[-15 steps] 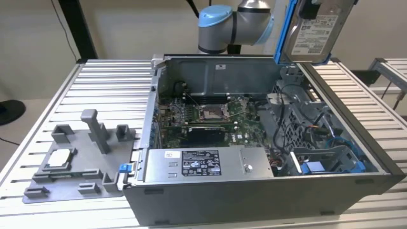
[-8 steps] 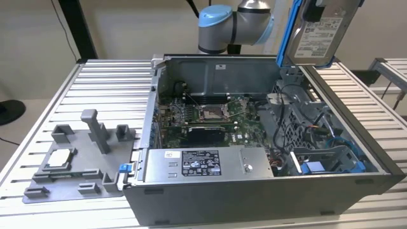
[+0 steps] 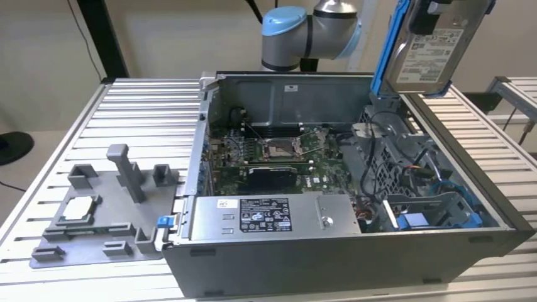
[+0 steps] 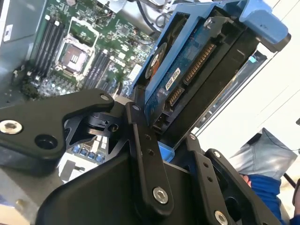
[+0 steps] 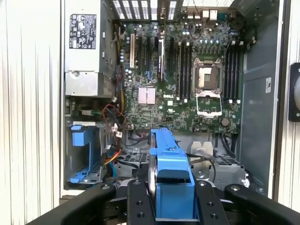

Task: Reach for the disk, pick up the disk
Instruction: 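Pick up the disk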

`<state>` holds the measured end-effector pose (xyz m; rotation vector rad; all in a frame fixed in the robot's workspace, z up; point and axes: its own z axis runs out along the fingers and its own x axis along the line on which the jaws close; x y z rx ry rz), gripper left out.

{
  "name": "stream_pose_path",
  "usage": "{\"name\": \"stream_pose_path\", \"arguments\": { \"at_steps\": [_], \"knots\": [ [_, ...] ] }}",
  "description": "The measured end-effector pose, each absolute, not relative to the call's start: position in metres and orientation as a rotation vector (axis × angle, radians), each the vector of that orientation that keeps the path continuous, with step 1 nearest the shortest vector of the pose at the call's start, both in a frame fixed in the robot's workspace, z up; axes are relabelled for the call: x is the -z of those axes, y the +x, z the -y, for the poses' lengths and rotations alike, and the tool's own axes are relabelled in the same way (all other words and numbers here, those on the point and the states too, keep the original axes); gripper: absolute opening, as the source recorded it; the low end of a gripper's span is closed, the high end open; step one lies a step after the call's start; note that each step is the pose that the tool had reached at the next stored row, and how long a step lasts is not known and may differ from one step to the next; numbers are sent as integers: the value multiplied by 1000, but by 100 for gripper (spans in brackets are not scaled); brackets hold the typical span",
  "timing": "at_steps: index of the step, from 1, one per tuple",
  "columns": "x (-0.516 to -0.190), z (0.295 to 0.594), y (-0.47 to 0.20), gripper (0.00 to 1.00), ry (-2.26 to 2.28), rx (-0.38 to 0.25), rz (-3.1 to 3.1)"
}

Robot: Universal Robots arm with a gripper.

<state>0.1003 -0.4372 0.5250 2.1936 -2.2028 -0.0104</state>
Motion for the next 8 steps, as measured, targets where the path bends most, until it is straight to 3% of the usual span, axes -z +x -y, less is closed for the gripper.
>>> {"name": "stream_pose_path", "arguments": {
  "at_steps": [8],
  "knots": [
    [-525,462,103,0,2193,11,2203]
  ]
}}
